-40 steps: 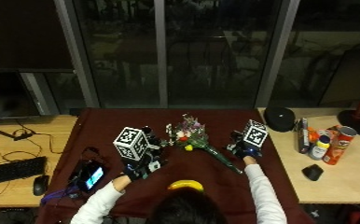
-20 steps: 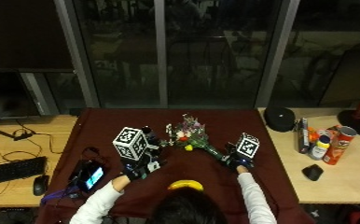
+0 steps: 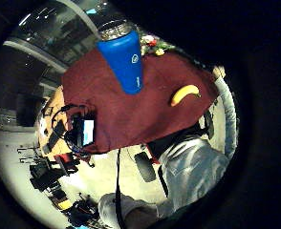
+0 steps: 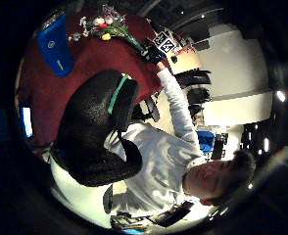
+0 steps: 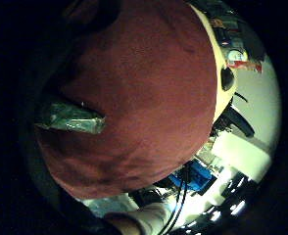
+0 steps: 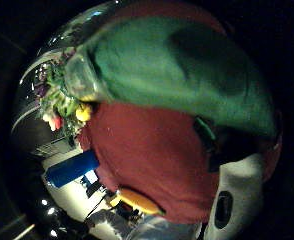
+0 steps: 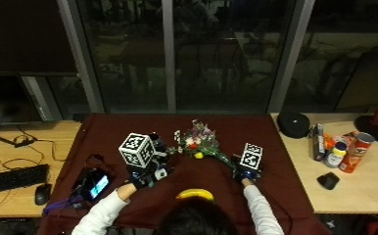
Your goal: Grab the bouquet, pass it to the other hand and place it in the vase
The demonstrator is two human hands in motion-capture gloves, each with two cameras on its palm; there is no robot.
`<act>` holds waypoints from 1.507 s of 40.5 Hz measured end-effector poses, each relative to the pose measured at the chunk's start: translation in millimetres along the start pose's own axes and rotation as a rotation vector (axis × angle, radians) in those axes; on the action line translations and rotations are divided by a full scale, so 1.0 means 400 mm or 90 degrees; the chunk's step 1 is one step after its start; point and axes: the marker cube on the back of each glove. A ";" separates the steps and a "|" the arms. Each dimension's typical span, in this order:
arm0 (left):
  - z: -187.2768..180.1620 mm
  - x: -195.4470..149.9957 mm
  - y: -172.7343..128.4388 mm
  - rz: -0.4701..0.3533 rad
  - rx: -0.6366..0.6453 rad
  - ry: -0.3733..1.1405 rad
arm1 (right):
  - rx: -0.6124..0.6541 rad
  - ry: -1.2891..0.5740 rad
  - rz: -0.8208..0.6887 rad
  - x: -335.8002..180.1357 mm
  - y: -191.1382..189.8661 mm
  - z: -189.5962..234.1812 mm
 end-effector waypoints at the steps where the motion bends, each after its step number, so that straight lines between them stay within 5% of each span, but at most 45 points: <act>1: -0.001 0.000 0.001 0.000 0.000 -0.002 | -0.002 0.002 0.002 -0.002 0.000 0.001; 15: -0.008 0.002 -0.003 -0.003 -0.007 0.010 | 0.061 0.000 -0.023 -0.026 0.007 -0.023; 22: -0.026 0.013 -0.012 -0.003 -0.005 0.009 | 0.236 -0.129 -0.050 -0.060 -0.010 -0.049; 27: -0.041 0.023 -0.048 0.003 0.002 0.030 | 0.105 -0.343 -0.088 -0.101 0.043 -0.076; 31: -0.065 0.043 -0.095 0.003 0.008 0.068 | 0.132 -0.400 0.007 -0.092 0.056 -0.133; 36: -0.102 0.084 -0.161 0.018 0.028 0.149 | 0.146 -0.589 -0.076 -0.138 0.053 -0.231; 41: -0.167 0.156 -0.254 0.041 0.088 0.265 | 0.378 -0.674 -0.167 -0.179 0.039 -0.335; 43: -0.192 0.182 -0.293 0.038 0.115 0.309 | 0.414 -0.715 -0.195 -0.198 0.059 -0.371; 49: -0.232 0.248 -0.389 0.021 0.185 0.451 | 0.403 -0.821 -0.275 -0.250 0.128 -0.435; 55: -0.275 0.364 -0.405 0.009 0.242 0.603 | 0.366 -0.877 -0.340 -0.303 0.169 -0.425; 61: -0.194 0.388 -0.473 0.011 0.220 0.676 | 0.305 -0.916 -0.371 -0.347 0.228 -0.383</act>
